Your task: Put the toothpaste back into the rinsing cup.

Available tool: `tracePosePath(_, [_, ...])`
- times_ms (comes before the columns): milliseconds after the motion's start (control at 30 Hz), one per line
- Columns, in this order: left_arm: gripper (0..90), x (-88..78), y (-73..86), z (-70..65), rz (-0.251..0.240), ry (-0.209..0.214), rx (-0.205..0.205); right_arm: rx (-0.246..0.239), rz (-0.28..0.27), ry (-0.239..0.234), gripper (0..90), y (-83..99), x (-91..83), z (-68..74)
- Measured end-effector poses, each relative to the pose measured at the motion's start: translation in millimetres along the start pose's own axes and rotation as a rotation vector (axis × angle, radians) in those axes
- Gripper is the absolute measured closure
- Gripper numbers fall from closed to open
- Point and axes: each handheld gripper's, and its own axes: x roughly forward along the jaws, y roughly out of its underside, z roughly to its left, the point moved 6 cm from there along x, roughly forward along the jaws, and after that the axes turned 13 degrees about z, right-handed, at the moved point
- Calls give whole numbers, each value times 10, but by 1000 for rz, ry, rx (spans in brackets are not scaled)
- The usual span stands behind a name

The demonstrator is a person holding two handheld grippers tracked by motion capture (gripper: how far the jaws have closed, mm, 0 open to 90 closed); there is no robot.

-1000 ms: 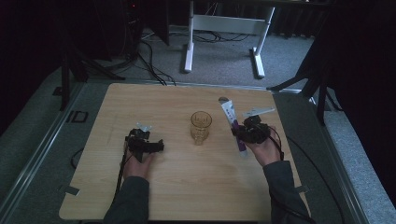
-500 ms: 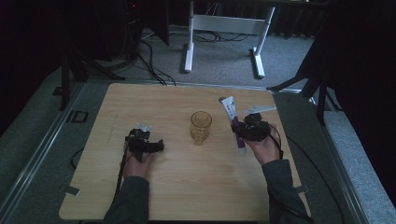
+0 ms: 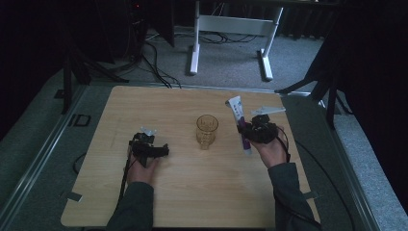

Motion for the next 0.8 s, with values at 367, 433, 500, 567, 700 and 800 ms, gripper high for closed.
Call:
tracePosePath(367, [27, 0, 0, -1, 0, 0, 0, 10, -35, -6, 721, -63, -13, 21])
tracePosePath(433, [27, 0, 0, -1, 0, 0, -1, 11, -38, -6, 721, -68, -12, 24])
tracePosePath(500, [27, 0, 0, -1, 0, 0, -1, 10, -40, -7, 721, -76, -11, 27])
tracePosePath(567, [27, 0, 0, 0, 0, 0, 0, 5, -45, -7, 721, -82, -12, 30])
tracePosePath(700, [27, 0, 0, 0, 0, 0, 0, 7, -55, -9, 721, -99, -20, 38])
tracePosePath(800, [27, 0, 0, -1, 0, 0, -1, 8, -60, -9, 721, -112, -26, 39])
